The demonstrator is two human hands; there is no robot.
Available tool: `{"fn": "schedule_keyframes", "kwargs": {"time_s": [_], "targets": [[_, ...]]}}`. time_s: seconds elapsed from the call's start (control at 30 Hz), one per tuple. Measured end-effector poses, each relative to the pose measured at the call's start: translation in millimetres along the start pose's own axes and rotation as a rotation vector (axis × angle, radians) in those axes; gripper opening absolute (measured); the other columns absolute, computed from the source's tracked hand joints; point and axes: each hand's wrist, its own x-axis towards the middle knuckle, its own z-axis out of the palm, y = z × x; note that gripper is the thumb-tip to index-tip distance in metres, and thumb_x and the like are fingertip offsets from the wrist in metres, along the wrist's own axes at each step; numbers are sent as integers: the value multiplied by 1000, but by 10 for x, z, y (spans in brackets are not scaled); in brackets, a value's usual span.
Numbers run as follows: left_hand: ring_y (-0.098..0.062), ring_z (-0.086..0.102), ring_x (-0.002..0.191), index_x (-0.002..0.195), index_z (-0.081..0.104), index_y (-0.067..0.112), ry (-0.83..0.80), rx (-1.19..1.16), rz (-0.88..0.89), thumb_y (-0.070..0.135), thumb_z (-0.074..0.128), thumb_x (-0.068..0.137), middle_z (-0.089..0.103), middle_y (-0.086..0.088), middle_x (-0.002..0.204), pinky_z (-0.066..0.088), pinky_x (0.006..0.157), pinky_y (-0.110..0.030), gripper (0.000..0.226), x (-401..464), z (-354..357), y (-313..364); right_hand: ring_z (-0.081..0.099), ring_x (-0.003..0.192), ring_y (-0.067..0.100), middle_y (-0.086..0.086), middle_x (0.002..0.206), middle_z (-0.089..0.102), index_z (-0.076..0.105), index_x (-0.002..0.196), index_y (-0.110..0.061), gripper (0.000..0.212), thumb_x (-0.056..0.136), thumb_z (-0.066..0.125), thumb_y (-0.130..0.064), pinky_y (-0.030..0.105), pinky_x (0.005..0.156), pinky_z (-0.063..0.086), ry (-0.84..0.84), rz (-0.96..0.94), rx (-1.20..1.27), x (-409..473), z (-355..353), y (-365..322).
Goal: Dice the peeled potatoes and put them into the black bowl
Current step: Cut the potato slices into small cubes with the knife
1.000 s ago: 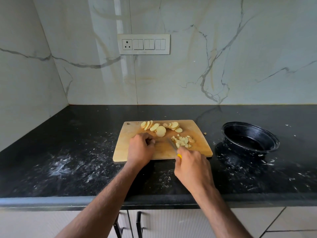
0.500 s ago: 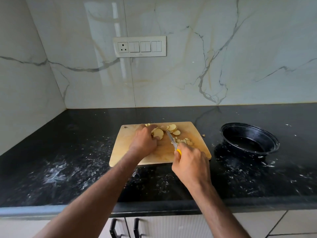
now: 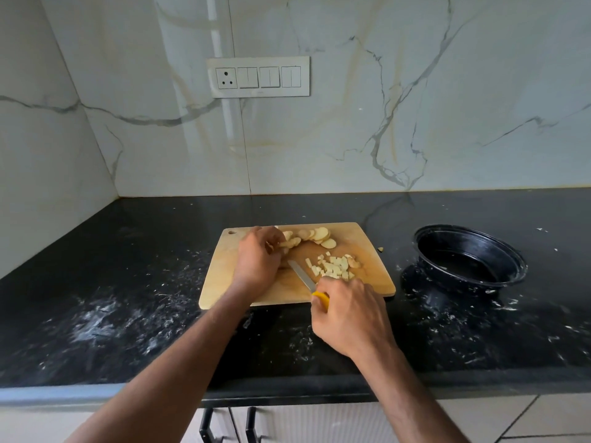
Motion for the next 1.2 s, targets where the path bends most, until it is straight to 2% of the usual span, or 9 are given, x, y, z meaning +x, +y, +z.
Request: {"fn": "schedule_keyframes", "kwargs": {"time_s": [0.1, 0.2, 0.33, 0.43, 0.6, 0.77, 0.9, 1.03, 1.2], "targets": [[-9, 62, 87, 80, 74, 23, -11, -26, 35, -8, 75, 77, 67, 5, 95, 43, 68, -3, 31, -46, -77, -80, 64, 66, 18, -6, 75, 67, 66, 98, -27, 18, 88, 59, -40, 30, 58, 51, 32, 19, -23, 2, 7, 4], [-3, 65, 93, 76, 75, 26, -91, -85, 101, -13, 71, 78, 70, 14, 92, 51, 85, -12, 40, -120, -200, -142, 65, 65, 21, -3, 73, 69, 68, 101, -26, 18, 86, 62, -33, 28, 56, 46, 77, 57, -56, 3, 14, 9], [0, 64, 103, 91, 79, 23, -212, -72, 80, -18, 59, 83, 73, 13, 101, 47, 92, -7, 46, -210, -328, -165, 68, 68, 25, 0, 76, 72, 71, 105, -26, 21, 87, 64, -32, 28, 56, 42, 120, 125, -75, -10, -8, -5], [8, 61, 92, 109, 76, 22, -135, -44, 49, -1, 66, 88, 72, 11, 101, 49, 82, -5, 33, -248, -376, -136, 69, 67, 26, 1, 74, 72, 71, 103, -25, 19, 87, 65, -32, 29, 57, 45, 134, 123, -78, -18, -19, -18], [-10, 52, 97, 103, 75, 35, -182, 238, 65, 52, 80, 77, 64, 14, 93, 47, 80, -27, 32, -254, -308, -132, 67, 62, 21, -2, 71, 71, 70, 100, -25, 15, 87, 67, -30, 27, 53, 46, 111, 40, -51, -16, -14, -27], [-13, 53, 115, 105, 70, 50, -318, 204, 102, 59, 63, 69, 64, 23, 114, 41, 102, -57, 37, -205, -276, -195, 47, 47, 12, -5, 60, 64, 68, 98, -22, 14, 85, 72, -24, 21, 49, 31, 141, -24, -34, 3, 29, -12], [-13, 56, 113, 113, 62, 56, -328, 131, 111, 60, 58, 65, 66, 20, 115, 45, 100, -54, 49, -208, -291, -219, 43, 48, 9, -7, 64, 64, 66, 106, -23, 20, 87, 71, -26, 17, 50, 26, 119, -25, -83, 3, 29, -13], [-13, 53, 104, 107, 73, 46, -274, 163, 85, 71, 57, 62, 65, 19, 105, 46, 96, -51, 54, -251, -280, -141, 65, 59, 12, -5, 73, 72, 70, 117, -23, 28, 89, 68, -25, 19, 55, 42, 71, -14, -87, -18, -14, -42], [-12, 50, 103, 109, 72, 42, -253, 214, 112, 58, 65, 73, 59, 18, 101, 42, 98, -50, 41, -292, -248, -121, 69, 62, 17, -3, 75, 74, 73, 115, -21, 33, 84, 64, -15, 30, 58, 53, 35, -7, -183, -32, -61, -106]]}}
